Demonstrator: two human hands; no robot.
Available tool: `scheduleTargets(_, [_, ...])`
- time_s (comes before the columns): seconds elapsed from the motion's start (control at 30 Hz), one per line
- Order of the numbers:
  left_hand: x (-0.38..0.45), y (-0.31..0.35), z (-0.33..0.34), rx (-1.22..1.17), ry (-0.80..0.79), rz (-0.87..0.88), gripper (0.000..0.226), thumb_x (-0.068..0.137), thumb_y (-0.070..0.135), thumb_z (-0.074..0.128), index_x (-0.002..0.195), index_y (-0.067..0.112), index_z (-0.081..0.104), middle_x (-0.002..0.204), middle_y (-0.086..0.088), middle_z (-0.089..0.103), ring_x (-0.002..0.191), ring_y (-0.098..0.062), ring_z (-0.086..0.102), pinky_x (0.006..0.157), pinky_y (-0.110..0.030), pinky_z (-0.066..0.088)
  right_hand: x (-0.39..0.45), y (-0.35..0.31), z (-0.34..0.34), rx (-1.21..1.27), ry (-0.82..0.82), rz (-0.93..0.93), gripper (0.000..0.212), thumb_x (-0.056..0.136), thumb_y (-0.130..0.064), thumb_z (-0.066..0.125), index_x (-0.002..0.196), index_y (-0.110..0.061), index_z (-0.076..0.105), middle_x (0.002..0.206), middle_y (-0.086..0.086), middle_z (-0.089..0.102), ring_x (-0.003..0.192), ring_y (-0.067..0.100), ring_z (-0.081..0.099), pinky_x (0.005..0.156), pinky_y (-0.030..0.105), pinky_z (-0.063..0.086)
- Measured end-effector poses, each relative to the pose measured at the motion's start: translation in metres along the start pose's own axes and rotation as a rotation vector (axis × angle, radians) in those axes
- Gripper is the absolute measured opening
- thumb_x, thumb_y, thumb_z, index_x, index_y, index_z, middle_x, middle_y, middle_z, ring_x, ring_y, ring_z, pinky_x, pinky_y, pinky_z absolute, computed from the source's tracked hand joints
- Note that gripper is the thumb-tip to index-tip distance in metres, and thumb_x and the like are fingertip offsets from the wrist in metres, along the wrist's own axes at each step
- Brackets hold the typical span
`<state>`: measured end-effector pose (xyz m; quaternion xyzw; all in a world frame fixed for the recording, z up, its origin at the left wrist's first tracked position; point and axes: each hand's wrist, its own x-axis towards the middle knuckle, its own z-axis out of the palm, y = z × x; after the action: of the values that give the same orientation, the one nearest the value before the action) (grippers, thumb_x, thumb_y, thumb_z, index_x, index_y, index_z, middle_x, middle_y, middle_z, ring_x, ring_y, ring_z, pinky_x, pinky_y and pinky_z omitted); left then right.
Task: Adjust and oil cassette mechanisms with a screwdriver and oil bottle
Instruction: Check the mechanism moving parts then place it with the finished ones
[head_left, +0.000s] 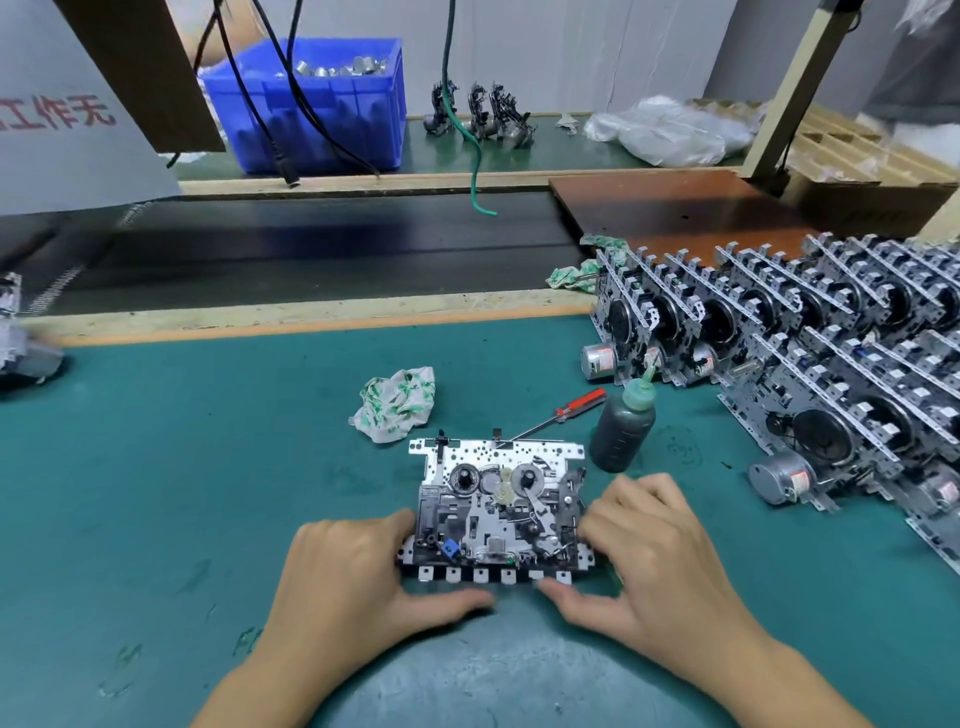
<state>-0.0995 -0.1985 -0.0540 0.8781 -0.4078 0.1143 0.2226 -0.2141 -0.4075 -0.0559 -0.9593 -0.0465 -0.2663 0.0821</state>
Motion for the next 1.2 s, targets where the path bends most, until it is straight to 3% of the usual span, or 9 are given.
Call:
scheduleTargets(0.13, [0.001,0.002,-0.006,-0.05,-0.006,0.009,0.079,0.07,0.09,0.028,0.049,0.02,0.058,0.031,0.004,0.039,0.029,-0.012,0.039,0.034,-0.02,0.034,0.002,0.001,-0.006,0.12,-0.06,0.03,0.044,0.079,-0.051,0.056,0.059,-0.012,0.05,0.059,-0.005,0.046,0.066,0.012,0.036,0.067,0.025,0.028])
scheduleTargets(0.3, [0.001,0.005,-0.014,-0.547,0.158,0.058,0.057,0.078,0.076,0.048,0.063,0.021,0.047,0.046,0.005,0.032,0.045,-0.002,0.022,0.043,-0.009,0.02,0.002,-0.004,-0.014,0.619,-0.064,0.209,0.05,0.089,-0.056,0.048,0.056,-0.02,0.047,0.058,-0.013,0.039,0.066,0.005,0.037,0.068,0.021,0.031])
scheduleTargets(0.4, [0.001,0.011,-0.013,-0.724,0.196,0.083,0.057,0.091,0.066,0.039,0.06,0.018,0.043,0.045,0.002,0.034,0.038,-0.01,0.03,0.039,-0.021,0.026,0.003,-0.007,-0.015,0.888,-0.105,0.374,0.045,0.083,-0.054,0.055,0.049,-0.024,0.06,0.052,-0.007,0.051,0.063,0.006,0.047,0.069,0.019,0.036])
scheduleTargets(0.53, [-0.002,0.014,-0.01,-0.819,0.2,0.048,0.059,0.095,0.059,0.036,0.052,0.019,0.042,0.042,0.009,0.039,0.036,-0.001,0.035,0.04,-0.012,0.025,0.009,-0.009,-0.017,1.076,-0.112,0.553,0.048,0.076,-0.053,0.052,0.039,-0.023,0.057,0.044,0.0,0.05,0.051,0.001,0.048,0.059,0.012,0.037])
scheduleTargets(0.67, [-0.004,0.012,0.0,-0.809,0.26,-0.105,0.052,0.089,0.041,0.038,0.045,0.014,0.038,0.038,0.019,0.032,0.036,0.001,0.029,0.039,-0.015,0.021,0.011,-0.013,-0.015,1.045,-0.13,0.588,0.054,0.072,-0.059,0.051,0.033,-0.021,0.05,0.038,-0.001,0.044,0.044,0.002,0.042,0.054,0.015,0.034])
scheduleTargets(0.77, [-0.004,0.013,-0.001,-0.687,0.318,-0.178,0.06,0.088,0.061,0.039,0.053,0.012,0.038,0.041,0.006,0.026,0.041,0.0,0.022,0.042,-0.024,0.019,0.009,-0.014,-0.011,0.818,-0.037,0.507,0.049,0.066,-0.059,0.06,0.041,-0.02,0.042,0.049,0.004,0.042,0.051,0.004,0.037,0.054,0.02,0.03])
scheduleTargets(0.97, [-0.001,0.009,-0.006,-0.454,0.42,-0.305,0.032,0.073,0.053,0.05,0.065,0.024,0.04,0.062,0.009,0.042,0.053,-0.008,0.034,0.052,-0.026,0.03,0.005,-0.012,-0.008,0.645,0.017,0.449,0.037,0.063,-0.058,0.069,0.092,-0.04,0.053,0.089,-0.016,0.056,0.082,0.007,0.054,0.067,0.011,0.037])
scheduleTargets(1.07, [0.003,0.013,-0.012,-0.412,0.481,-0.173,0.02,0.077,0.048,0.056,0.08,0.032,0.045,0.076,0.014,0.046,0.068,-0.008,0.043,0.063,-0.022,0.037,0.006,-0.015,-0.006,0.681,0.007,0.377,0.037,0.069,-0.053,0.067,0.103,-0.045,0.054,0.098,-0.02,0.057,0.093,0.005,0.054,0.075,0.008,0.037])
scheduleTargets(1.2, [0.007,0.019,-0.016,-0.324,0.462,0.004,0.034,0.087,0.052,0.054,0.104,0.022,0.054,0.098,0.012,0.049,0.094,0.0,0.044,0.087,-0.012,0.035,0.006,-0.017,-0.008,0.746,0.1,0.357,0.038,0.073,-0.047,0.069,0.108,-0.043,0.056,0.099,-0.017,0.059,0.096,0.009,0.056,0.081,0.012,0.04])
